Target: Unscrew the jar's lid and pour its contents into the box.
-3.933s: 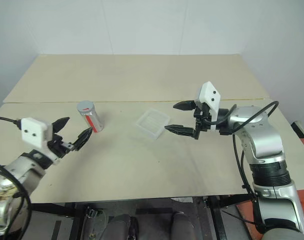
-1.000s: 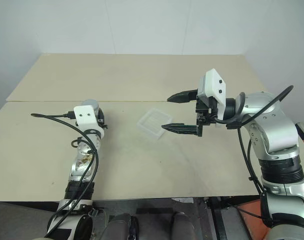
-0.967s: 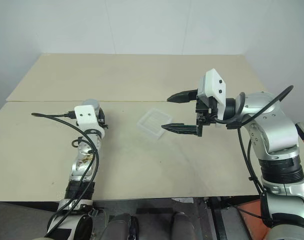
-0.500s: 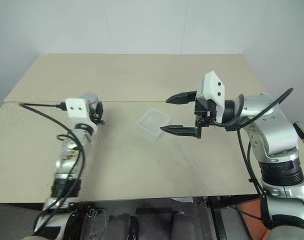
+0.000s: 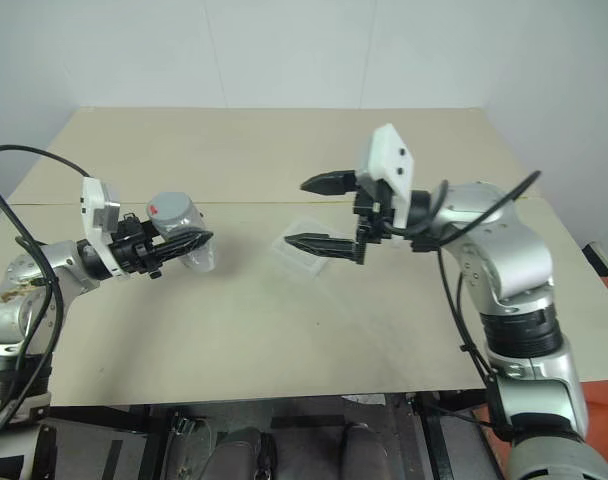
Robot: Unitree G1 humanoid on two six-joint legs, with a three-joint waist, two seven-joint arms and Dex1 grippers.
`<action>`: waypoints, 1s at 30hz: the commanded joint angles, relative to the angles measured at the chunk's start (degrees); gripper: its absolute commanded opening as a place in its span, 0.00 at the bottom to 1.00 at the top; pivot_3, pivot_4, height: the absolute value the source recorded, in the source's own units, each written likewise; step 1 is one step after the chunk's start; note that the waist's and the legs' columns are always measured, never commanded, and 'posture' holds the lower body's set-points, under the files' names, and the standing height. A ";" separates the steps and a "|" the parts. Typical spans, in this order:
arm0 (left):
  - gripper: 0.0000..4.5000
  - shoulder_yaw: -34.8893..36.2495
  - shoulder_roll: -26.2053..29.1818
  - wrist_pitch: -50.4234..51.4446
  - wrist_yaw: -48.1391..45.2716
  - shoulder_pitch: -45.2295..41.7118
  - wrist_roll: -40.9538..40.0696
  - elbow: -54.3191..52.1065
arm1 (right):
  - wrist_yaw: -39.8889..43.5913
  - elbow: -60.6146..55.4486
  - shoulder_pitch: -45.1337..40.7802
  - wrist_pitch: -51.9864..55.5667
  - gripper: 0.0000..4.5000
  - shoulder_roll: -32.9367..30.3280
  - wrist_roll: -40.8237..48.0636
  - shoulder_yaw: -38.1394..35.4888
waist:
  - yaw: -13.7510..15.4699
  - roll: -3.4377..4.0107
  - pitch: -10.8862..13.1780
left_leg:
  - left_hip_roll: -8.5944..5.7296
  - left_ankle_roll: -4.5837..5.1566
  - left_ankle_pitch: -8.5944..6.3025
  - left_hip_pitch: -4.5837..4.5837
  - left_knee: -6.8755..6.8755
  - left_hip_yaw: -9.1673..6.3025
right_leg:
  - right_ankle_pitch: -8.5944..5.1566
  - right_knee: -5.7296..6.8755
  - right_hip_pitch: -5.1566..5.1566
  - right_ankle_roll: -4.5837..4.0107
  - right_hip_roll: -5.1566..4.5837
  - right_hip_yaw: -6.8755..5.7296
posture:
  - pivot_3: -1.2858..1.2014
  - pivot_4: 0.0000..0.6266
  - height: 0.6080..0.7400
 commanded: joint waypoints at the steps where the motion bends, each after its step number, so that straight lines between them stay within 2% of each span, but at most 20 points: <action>1: 0.43 -2.13 0.20 -1.32 -6.94 -3.92 -1.13 1.92 | -2.45 -1.06 -3.15 2.55 1.00 2.99 2.00 -0.33 | 0.04 0.00 0.00 | -0.01 0.00 0.00 -0.01 0.01 0.00 | 0.00 0.02 0.00 0.00 0.00 -0.01 | 0.52 0.24 1.00; 6: 0.43 -7.08 -1.28 -4.41 -11.99 -7.94 2.49 4.77 | -5.56 -1.68 -5.22 6.45 1.00 7.51 2.76 1.00 | 0.02 0.00 0.00 | -0.03 0.02 -0.01 -0.08 0.00 0.00 | 0.00 0.14 0.01 0.00 0.01 -0.01 | 0.52 0.24 1.00; 13: 0.43 -10.09 -4.28 -7.25 -14.63 -12.61 5.15 8.92 | -8.69 -1.61 -7.33 10.84 1.00 11.52 2.71 3.35 | -0.31 0.00 0.00 | -0.02 0.02 0.00 -0.09 0.01 -0.01 | 0.00 0.17 0.00 0.00 0.03 -0.02 | 0.52 0.24 1.00; 30: 0.43 -10.46 -6.32 -10.72 -16.12 -14.54 7.80 12.02 | -10.96 2.56 -8.98 10.59 1.00 15.35 -0.95 6.66 | -0.77 0.01 0.00 | -0.01 0.03 0.00 -0.12 0.01 -0.03 | 0.00 0.18 -0.03 0.01 0.03 -0.02 | 0.52 0.24 1.00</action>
